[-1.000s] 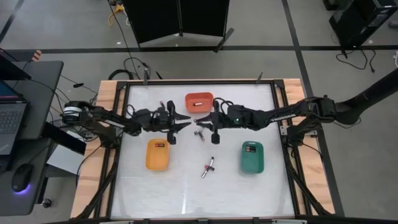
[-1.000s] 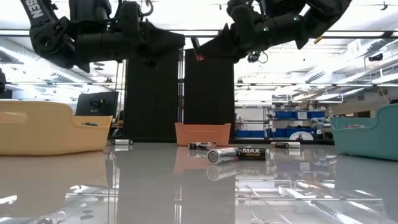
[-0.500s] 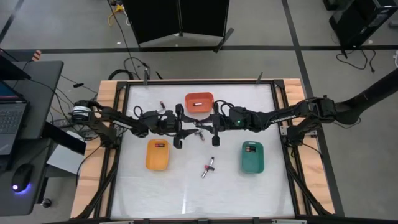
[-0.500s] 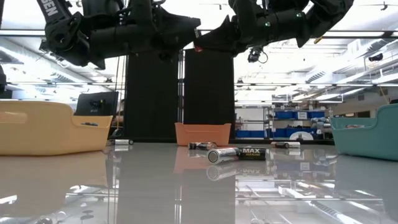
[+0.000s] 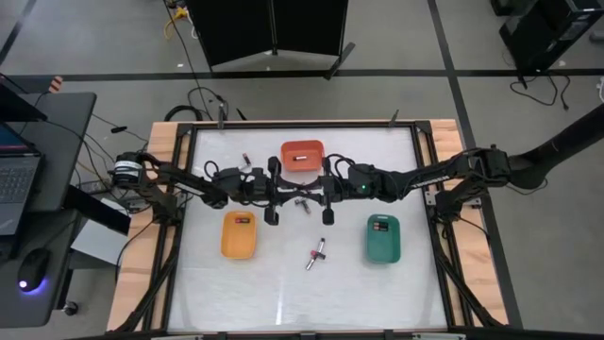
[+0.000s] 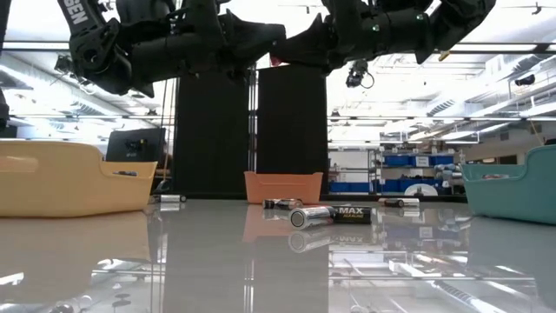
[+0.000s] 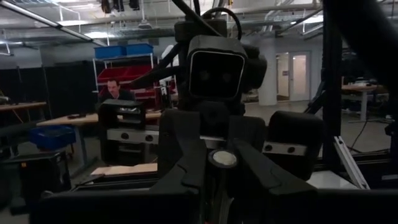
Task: Sort batteries
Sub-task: Put the red battery into the yellow bin, then put the brown battery into the green bin
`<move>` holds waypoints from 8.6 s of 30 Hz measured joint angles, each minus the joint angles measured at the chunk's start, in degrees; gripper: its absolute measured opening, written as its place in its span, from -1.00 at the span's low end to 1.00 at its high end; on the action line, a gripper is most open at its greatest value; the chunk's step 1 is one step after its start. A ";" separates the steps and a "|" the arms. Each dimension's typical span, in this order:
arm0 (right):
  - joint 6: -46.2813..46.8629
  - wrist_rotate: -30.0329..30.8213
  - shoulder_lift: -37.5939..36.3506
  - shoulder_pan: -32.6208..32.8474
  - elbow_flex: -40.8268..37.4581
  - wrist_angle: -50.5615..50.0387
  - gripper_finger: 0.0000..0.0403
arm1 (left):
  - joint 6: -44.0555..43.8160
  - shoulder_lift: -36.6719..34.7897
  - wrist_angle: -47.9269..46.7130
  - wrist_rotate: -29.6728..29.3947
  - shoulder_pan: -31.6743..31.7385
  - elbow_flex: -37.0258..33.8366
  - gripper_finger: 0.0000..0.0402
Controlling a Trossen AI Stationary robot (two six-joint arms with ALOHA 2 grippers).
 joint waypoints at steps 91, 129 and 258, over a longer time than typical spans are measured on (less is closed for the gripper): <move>-2.64 10.94 -4.56 -3.67 0.00 -27.12 -0.95 | -23.28 -12.72 -125.77 -15.64 -17.70 25.11 -0.46; -1.20 10.91 -4.56 -3.63 0.00 -30.14 -0.95 | -35.75 -18.51 -114.07 -7.50 25.63 8.85 -0.16; 13.19 0.39 -17.27 0.01 -14.84 12.12 -0.71 | 2.48 7.56 -23.81 5.05 5.38 18.38 -0.16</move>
